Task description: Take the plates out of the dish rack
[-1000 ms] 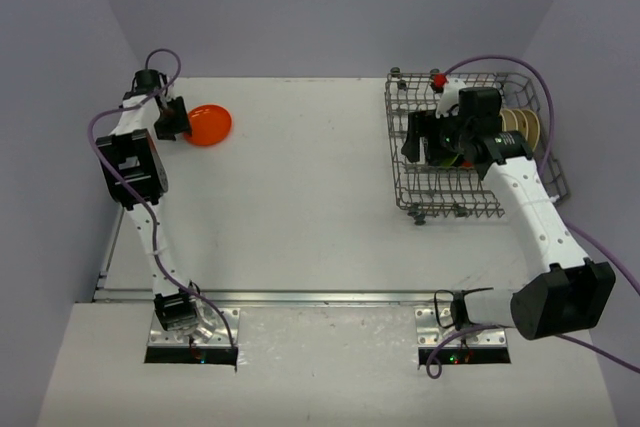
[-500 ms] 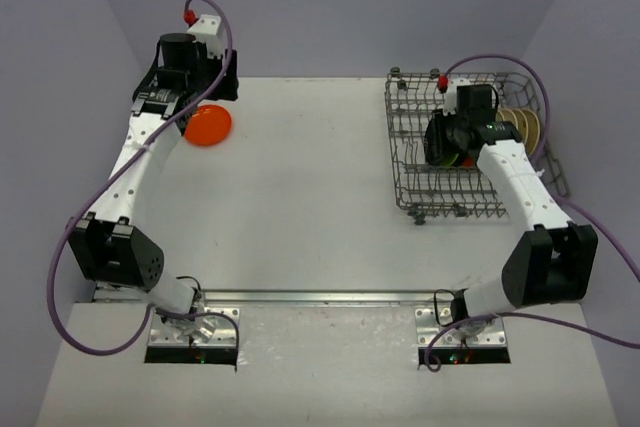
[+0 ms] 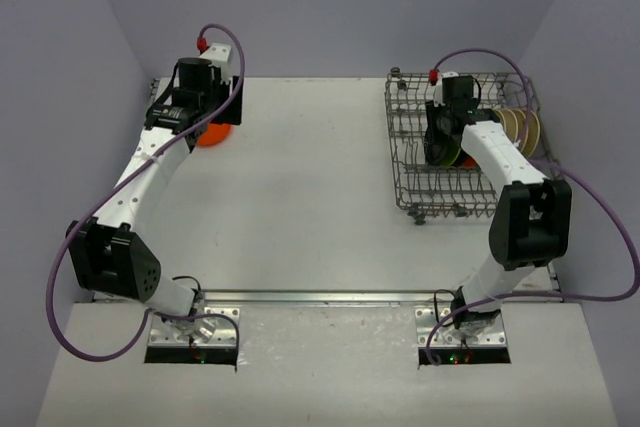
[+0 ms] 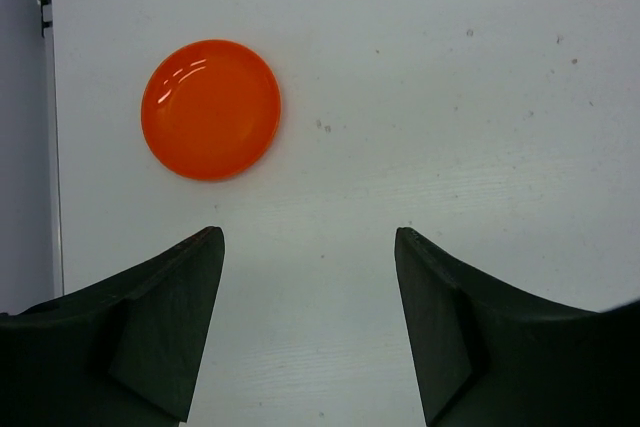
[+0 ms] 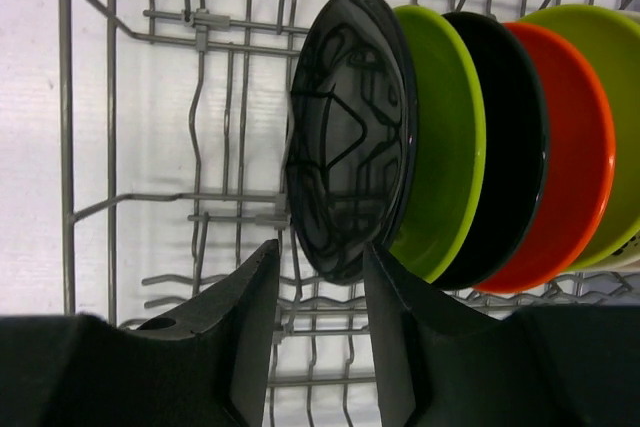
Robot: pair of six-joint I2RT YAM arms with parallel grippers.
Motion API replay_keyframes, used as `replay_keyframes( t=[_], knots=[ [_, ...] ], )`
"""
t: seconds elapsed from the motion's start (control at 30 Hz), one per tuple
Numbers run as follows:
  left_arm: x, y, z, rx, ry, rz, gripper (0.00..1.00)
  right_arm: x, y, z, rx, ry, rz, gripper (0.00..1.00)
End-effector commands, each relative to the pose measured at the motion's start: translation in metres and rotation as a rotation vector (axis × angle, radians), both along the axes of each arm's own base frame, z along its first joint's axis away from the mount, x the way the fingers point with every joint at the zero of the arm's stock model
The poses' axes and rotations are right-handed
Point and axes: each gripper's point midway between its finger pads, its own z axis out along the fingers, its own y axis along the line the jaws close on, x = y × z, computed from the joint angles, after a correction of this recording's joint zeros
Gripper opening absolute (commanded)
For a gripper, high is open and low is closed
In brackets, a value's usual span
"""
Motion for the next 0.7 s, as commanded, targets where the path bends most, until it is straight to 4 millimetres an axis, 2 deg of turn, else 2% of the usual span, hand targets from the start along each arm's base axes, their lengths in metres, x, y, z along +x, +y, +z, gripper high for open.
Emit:
replay_keyframes(
  t=[0.0, 0.37, 0.67],
  knots=[
    [-0.002, -0.001, 0.024, 0.0, -0.086, 0.006, 0.67, 0.027, -0.013, 0.028, -0.026, -0.122, -0.066, 0.39],
    [0.004, -0.009, 0.01, -0.031, -0.052, -0.015, 0.68, 0.029, -0.012, 0.05, -0.018, -0.175, -0.059, 0.39],
    [0.007, -0.011, 0.012, -0.042, -0.056, -0.018, 0.68, 0.042, -0.028, 0.029, -0.073, -0.14, -0.092, 0.39]
  ],
)
